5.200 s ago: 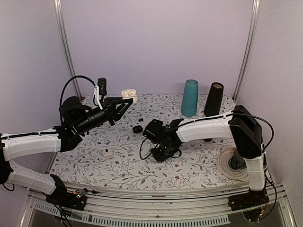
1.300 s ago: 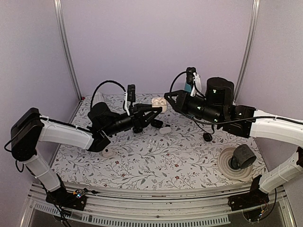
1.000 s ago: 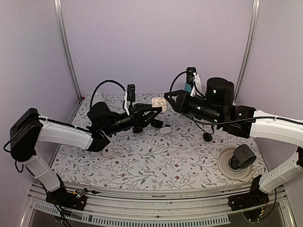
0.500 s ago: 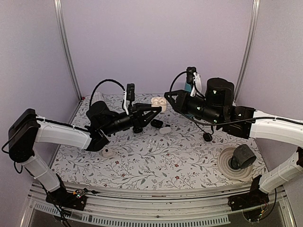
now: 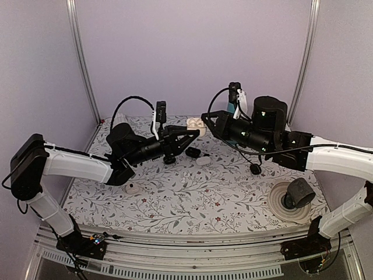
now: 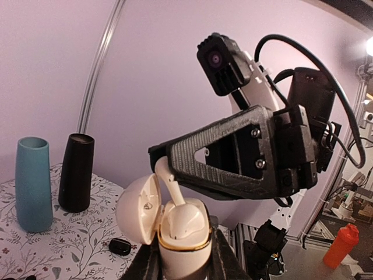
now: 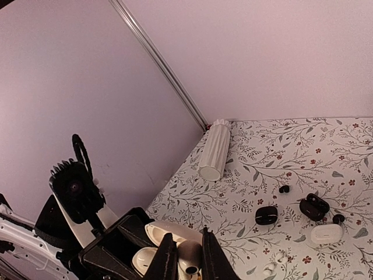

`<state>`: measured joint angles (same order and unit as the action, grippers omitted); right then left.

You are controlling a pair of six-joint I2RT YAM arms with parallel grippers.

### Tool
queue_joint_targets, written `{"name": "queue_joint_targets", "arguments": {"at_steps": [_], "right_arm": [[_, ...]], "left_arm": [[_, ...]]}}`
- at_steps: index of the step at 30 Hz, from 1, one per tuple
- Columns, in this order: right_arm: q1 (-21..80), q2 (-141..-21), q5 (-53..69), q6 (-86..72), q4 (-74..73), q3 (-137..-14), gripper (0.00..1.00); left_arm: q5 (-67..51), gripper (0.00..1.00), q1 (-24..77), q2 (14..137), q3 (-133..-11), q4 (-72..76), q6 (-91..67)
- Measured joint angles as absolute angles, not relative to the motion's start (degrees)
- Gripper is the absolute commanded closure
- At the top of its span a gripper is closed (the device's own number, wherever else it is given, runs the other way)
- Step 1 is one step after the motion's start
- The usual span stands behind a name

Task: Insert the wireless bluetooth earbuds into the charging case
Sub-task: Insert the right earbud into the right side groove of the charging case.

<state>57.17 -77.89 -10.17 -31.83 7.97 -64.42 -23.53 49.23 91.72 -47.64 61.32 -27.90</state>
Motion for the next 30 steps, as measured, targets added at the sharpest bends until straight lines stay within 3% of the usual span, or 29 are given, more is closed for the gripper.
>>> {"name": "queue_joint_targets", "arguments": {"at_steps": [23, 30], "right_arm": [[57.2, -78.0, -11.7, -31.0, 7.3, -64.4, 0.87], [57.4, -78.2, -11.5, -31.0, 6.5, -64.9, 0.82]], "left_arm": [[-18.0, 1.0, 49.6, 91.6, -49.1, 58.6, -24.6], [-17.5, 1.0, 49.8, 91.6, -49.4, 57.8, -23.3]]}}
